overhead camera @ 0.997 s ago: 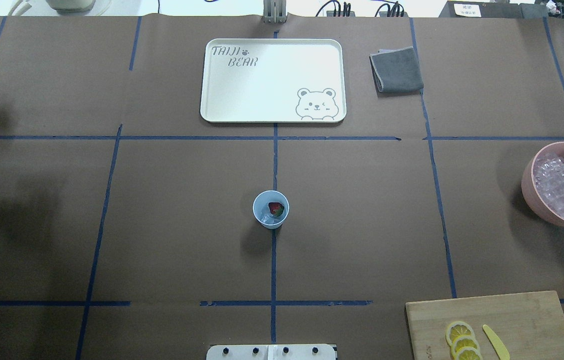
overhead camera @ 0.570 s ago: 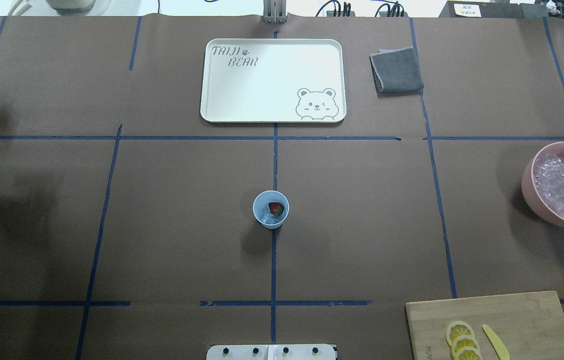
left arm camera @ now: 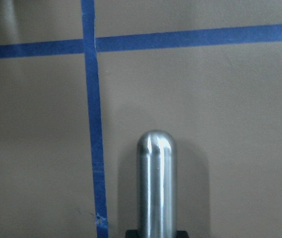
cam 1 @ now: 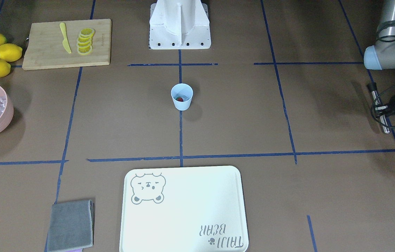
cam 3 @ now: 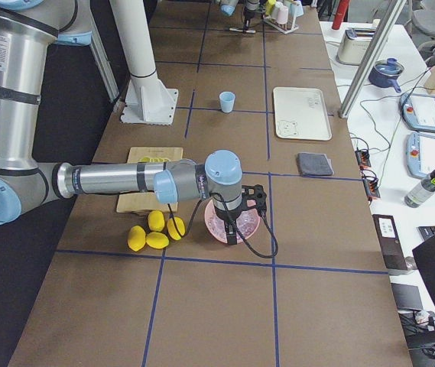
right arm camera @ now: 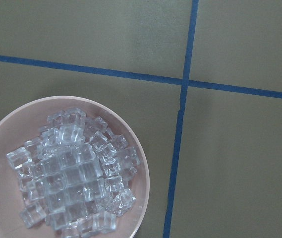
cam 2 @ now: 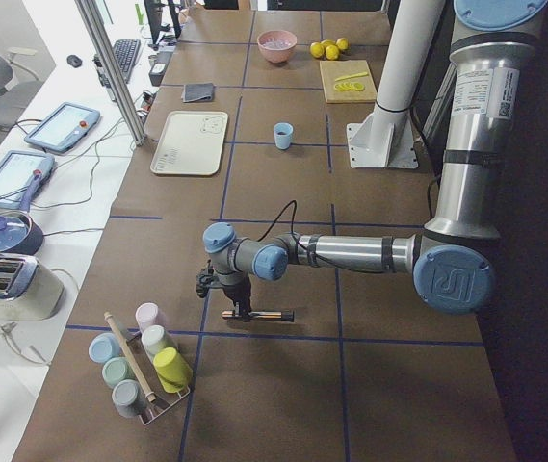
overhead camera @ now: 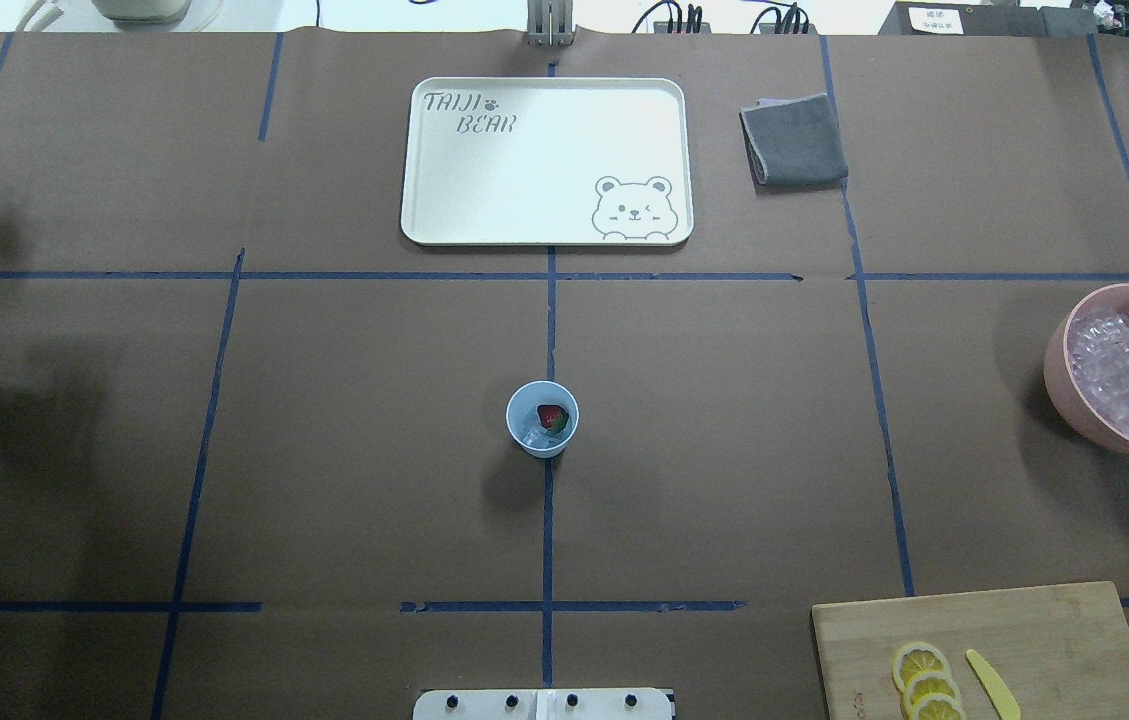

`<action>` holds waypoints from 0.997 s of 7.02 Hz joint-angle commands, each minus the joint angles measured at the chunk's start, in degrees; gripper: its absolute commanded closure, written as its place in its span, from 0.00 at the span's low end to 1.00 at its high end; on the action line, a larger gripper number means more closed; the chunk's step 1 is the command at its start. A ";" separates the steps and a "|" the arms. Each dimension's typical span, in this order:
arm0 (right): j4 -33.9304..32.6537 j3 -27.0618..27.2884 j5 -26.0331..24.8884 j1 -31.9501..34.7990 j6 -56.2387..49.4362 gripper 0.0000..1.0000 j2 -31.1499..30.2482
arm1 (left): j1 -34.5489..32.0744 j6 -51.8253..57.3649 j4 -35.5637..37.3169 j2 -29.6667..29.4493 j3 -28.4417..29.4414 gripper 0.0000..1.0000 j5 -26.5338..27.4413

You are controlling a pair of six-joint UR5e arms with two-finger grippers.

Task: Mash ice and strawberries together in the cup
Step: 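Lay the muddler down on the table and open the left gripper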

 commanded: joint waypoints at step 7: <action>-0.03 0.00 0.09 0.00 0.00 0.01 0.00 | 0.23 -0.18 -0.09 -0.02 -0.03 0.14 0.01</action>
